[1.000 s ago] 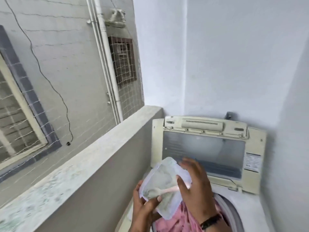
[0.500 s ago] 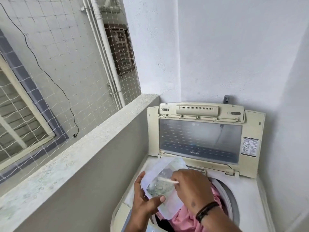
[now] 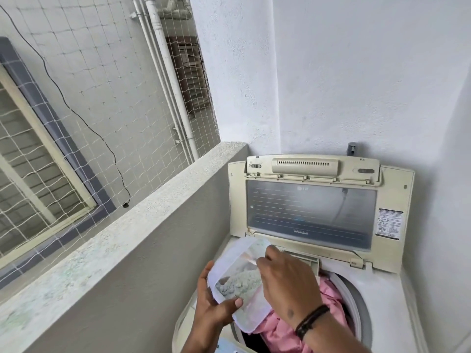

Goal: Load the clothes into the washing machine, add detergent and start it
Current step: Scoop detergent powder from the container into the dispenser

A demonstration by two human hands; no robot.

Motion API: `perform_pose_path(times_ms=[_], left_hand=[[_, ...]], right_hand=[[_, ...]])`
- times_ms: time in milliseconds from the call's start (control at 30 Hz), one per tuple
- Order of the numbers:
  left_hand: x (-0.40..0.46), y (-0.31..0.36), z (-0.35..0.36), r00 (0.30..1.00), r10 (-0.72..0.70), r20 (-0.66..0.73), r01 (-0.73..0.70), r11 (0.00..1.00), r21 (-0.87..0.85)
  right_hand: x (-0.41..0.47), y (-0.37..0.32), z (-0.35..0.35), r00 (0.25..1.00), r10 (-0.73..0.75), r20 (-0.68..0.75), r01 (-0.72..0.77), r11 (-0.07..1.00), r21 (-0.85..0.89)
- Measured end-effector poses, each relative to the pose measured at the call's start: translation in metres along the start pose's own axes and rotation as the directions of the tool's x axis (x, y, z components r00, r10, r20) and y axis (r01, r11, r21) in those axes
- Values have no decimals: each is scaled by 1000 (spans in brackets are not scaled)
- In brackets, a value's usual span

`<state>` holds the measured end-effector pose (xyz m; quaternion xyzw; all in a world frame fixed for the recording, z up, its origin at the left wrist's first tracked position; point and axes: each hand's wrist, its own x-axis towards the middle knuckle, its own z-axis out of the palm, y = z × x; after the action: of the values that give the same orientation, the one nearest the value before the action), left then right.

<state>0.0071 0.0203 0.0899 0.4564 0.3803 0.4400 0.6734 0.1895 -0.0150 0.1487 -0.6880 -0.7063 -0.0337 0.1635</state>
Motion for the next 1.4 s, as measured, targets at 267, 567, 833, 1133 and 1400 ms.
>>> perform_pose_path(times_ms=[267,567,833,1133,1400], left_hand=[[7,-7,-10,998,10,-62,-5,997,81],[6,-18,-13,998,11,-58,-1,986,167],[11,-13,-15,999,41,1,-40,984,176],[13,-6,-18,996,76,36,-83,965,251],[13,-6,-26,996,85,4,-83,958,274]], right_hand=[[0,-3,2,997,-5,76,0,998,71],[-11,9,2,996,-4,92,-16,977,212],[-21,19,18,995,78,61,-90,967,238],[-29,4,32,994,-35,105,7,966,257],[-31,-14,50,979,-16,203,-75,900,430]])
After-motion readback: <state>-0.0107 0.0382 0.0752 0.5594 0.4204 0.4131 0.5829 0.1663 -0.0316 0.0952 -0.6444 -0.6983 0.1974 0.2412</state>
